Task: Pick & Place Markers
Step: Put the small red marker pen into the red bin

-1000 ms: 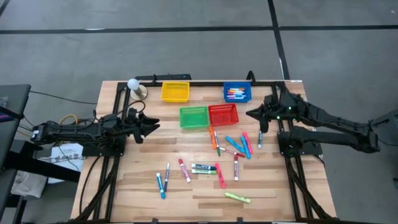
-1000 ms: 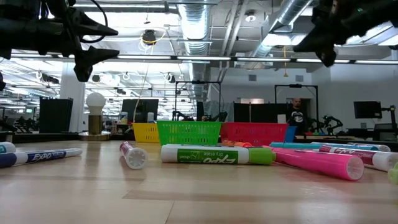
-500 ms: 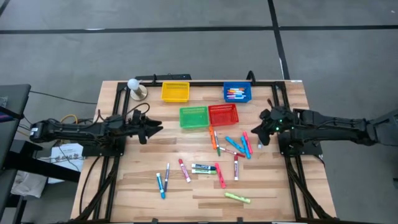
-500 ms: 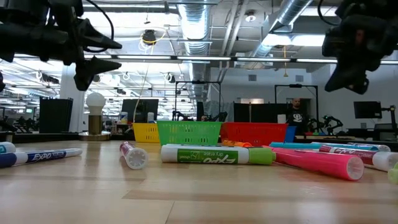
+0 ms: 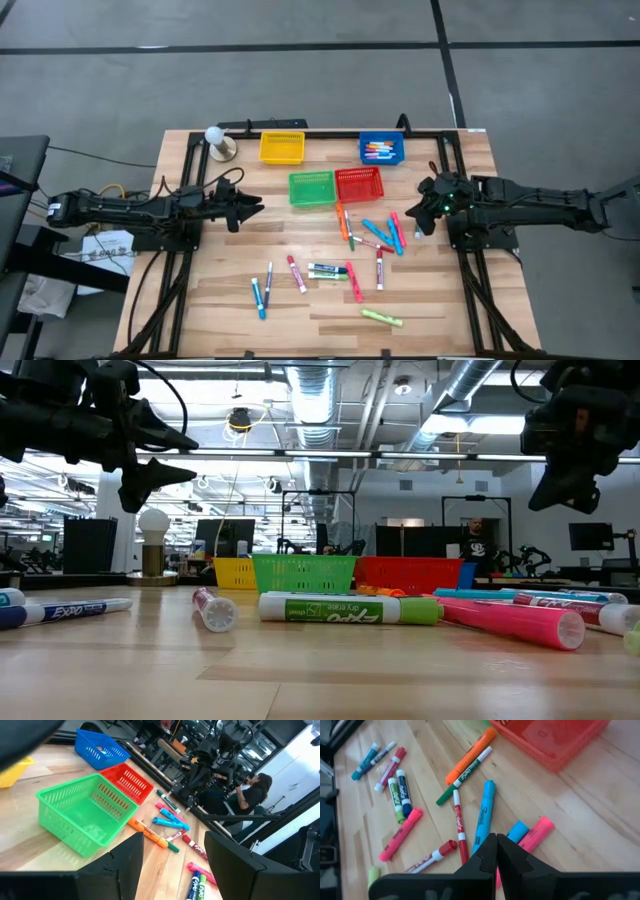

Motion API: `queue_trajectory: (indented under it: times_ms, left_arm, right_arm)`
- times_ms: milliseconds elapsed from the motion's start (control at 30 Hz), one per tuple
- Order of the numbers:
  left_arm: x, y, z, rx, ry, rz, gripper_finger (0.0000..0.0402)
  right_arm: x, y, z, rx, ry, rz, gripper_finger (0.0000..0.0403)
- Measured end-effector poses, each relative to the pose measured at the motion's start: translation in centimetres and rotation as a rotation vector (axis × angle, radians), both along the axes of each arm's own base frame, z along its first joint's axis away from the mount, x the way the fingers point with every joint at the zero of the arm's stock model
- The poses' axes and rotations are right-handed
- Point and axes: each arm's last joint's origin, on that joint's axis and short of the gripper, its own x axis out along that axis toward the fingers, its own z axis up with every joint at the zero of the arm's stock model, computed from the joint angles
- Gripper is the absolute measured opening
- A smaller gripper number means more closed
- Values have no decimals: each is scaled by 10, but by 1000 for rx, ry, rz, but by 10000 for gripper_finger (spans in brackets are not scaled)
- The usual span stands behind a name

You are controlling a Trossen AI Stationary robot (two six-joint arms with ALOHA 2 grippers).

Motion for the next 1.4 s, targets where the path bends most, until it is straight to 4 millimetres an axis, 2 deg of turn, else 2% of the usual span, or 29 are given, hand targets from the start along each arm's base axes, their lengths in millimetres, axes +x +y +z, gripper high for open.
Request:
queue_trajectory:
  times_ms: [200, 600, 767, 1033, 1167, 1400]
  left_arm:
    - [0, 0, 0, 25, 4, -3, 209]
    - [0, 0, 0, 46, 8, -6, 209]
    - [0, 0, 0, 104, 17, -12, 209]
    - [0, 0, 0, 114, 19, -13, 209]
    - [0, 0, 0, 114, 19, -14, 209]
    - [0, 0, 0, 114, 19, -13, 209]
  right_arm:
    - [0, 0, 0, 62, -2, -58, 0]
    - [14, -1, 10, -9, -152, 23, 0]
    - [33, 6, 9, 28, -179, 128, 0]
    - [64, 27, -12, 51, -64, 263, 0]
    - [83, 33, -14, 55, 2, 289, 3]
    - [117, 36, -17, 33, 109, 329, 48]
